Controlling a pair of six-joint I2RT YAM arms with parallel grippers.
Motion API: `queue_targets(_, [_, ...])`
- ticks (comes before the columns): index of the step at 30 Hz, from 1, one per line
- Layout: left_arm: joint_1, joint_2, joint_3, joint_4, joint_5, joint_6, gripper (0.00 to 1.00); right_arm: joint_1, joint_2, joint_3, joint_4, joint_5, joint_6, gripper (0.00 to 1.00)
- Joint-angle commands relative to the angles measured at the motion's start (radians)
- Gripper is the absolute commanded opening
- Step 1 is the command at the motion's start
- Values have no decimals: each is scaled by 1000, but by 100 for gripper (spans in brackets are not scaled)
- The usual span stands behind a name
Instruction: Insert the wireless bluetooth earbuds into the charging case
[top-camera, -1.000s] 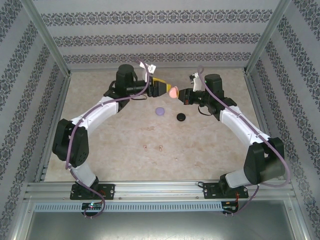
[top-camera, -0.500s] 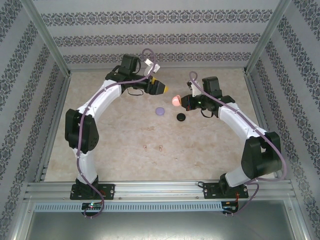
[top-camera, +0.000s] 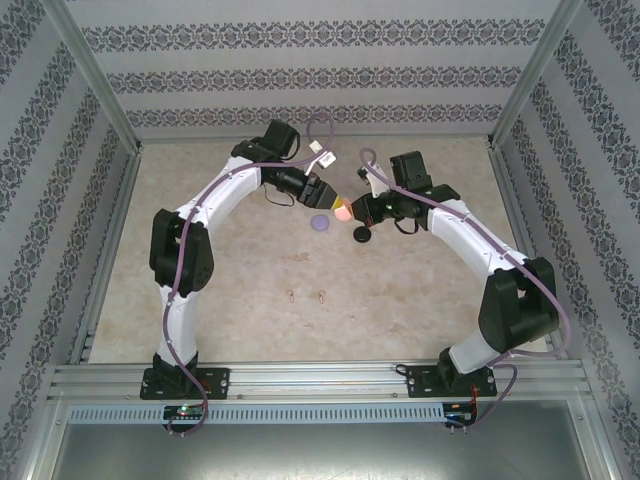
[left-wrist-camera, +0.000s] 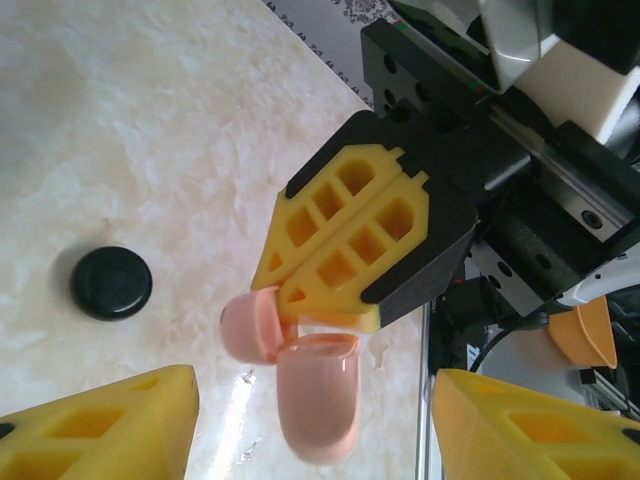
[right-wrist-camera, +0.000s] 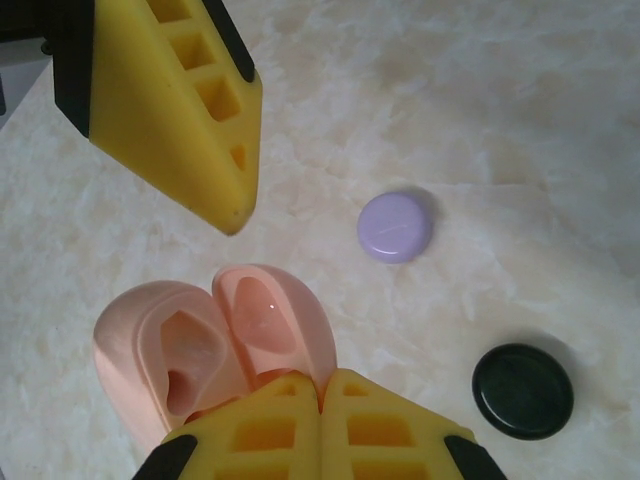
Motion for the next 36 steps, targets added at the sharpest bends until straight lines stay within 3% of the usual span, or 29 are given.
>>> queue_targets(1, [-3, 20, 26, -67, 37, 59, 61, 10, 9, 41, -25, 2, -31, 0])
queue_targets(36, [-25, 66, 33, -129, 110, 121, 36, 37, 26, 78, -33, 3, -24, 0])
